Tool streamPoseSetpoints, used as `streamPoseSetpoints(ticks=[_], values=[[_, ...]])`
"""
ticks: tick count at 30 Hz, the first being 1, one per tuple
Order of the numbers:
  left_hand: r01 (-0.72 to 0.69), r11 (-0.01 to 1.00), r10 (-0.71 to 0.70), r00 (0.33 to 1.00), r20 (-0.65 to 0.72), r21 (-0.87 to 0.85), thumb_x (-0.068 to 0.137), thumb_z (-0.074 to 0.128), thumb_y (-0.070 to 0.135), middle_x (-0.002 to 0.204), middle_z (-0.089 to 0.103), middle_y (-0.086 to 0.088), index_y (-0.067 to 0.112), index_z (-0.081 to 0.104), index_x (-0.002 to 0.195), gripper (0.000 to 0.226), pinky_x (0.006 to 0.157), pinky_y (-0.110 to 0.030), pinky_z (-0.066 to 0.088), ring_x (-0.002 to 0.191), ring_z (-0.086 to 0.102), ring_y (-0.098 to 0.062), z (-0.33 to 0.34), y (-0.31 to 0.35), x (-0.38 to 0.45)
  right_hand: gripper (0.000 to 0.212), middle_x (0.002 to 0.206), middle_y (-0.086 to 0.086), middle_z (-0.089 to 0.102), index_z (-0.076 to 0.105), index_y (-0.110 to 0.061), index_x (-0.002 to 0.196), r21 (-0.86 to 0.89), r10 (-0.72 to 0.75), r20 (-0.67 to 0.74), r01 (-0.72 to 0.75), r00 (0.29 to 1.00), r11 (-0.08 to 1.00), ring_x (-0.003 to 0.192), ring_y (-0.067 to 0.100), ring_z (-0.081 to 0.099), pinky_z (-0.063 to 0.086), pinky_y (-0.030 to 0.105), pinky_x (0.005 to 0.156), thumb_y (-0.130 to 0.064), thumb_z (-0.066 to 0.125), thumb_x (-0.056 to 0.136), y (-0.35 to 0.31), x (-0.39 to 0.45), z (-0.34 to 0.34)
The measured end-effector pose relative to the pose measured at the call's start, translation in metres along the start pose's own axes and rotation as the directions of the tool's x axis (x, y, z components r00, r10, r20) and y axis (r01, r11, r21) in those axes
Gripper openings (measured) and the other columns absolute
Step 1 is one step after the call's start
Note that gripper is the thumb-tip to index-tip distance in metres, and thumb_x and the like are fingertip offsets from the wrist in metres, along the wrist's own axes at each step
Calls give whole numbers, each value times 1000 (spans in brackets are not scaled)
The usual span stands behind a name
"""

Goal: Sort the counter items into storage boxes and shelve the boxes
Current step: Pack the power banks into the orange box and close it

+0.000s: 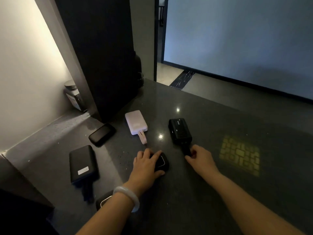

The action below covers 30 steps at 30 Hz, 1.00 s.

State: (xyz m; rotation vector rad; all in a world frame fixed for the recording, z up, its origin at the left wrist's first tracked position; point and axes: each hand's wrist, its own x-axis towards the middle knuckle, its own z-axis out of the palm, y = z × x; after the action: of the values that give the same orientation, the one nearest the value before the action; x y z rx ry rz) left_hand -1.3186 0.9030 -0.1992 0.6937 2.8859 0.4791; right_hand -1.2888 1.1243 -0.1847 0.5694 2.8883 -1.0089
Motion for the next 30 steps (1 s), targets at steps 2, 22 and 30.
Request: streamPoseSetpoints(ticks=[2,22,30], values=[[-13,1000,13,1000,17,-13,84,61,53,136,29,6,40,18,149,79,103,-33,26,119,25,-15,4,1,-9,21,85,-9,55,50,-33,81,-26,24,60,-22,998,999,73,3,55,39,15,56,-30,70,84,12,-25,-5],[24,993,-19,999,46,-118,80,68,49,135,29,6,45,27,144,76,97,-28,21,120,25,-16,-2,8,-38,95,138,16,35,37,-3,137,-251,251,-100,-268,963,930,125,33,36,39,42,98,-64,68,71,-45,34,12],[5,993,4,997,74,-122,80,70,45,134,31,5,41,29,144,76,105,-35,28,121,28,-17,-5,17,-43,87,141,12,34,39,-10,138,-378,218,29,-191,976,906,128,30,36,38,40,102,-59,70,72,-14,-43,-7]])
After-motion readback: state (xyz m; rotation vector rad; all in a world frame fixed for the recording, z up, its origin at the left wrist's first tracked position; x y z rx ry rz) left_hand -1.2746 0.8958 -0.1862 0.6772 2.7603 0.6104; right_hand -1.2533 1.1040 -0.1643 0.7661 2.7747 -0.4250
